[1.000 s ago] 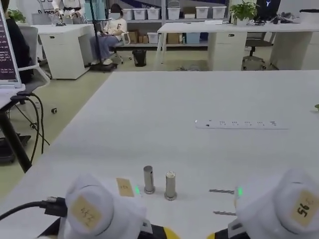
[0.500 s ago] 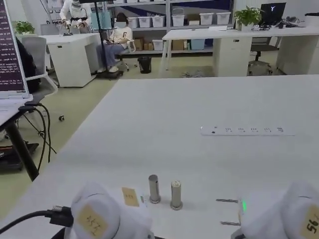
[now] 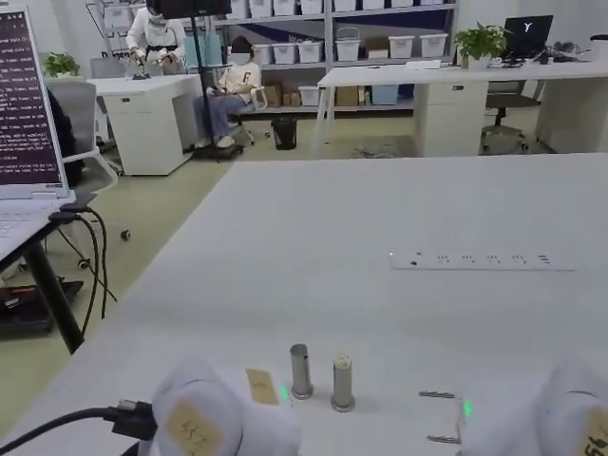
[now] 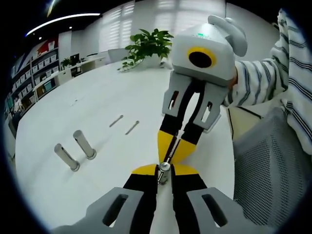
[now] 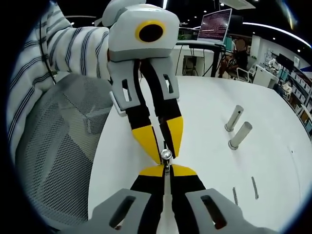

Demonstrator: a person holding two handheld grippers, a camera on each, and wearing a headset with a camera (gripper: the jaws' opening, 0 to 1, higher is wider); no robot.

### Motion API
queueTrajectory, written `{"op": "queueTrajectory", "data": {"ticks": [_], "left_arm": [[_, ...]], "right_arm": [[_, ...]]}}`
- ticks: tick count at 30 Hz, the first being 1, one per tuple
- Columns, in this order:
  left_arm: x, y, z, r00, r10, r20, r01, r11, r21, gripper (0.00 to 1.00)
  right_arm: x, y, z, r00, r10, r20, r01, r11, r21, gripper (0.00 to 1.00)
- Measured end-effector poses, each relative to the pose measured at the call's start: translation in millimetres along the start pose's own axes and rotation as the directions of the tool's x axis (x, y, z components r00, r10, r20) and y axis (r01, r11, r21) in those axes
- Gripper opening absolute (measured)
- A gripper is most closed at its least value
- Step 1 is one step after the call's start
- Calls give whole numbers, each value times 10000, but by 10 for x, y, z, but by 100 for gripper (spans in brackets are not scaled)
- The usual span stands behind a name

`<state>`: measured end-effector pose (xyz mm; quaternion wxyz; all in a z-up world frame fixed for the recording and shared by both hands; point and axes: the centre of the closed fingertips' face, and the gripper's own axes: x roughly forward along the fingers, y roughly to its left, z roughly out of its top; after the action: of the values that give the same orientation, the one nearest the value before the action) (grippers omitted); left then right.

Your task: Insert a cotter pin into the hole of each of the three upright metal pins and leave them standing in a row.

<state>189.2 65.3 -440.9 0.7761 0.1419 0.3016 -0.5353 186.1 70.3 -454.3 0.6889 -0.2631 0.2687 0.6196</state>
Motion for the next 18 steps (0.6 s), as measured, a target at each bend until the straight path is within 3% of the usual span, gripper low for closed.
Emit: {"op": "queueTrajectory", "data": {"ticks": [2,8,12,18], "left_arm": [[-11,2,9,10000,1,20,-1,10000,-6,12],[-72,10,10,9998,105,149,-104,9999,-76,28],[-153,10,-8,9985,258,489,-235,9985,-488,33],[-279,-39,-7,9934,493,1034,-408,9957,-830,48]], "right_arm": [[-2,-20,2,9998,-200,-58,198,9994,-270,3],[6,35,11,9998,-91,-148,87,9995,-314,11],[27,42,49,9992,-297,274,301,9995,-138,23],[58,51,18,9983,-460,358,453,9988,195,25]]}}
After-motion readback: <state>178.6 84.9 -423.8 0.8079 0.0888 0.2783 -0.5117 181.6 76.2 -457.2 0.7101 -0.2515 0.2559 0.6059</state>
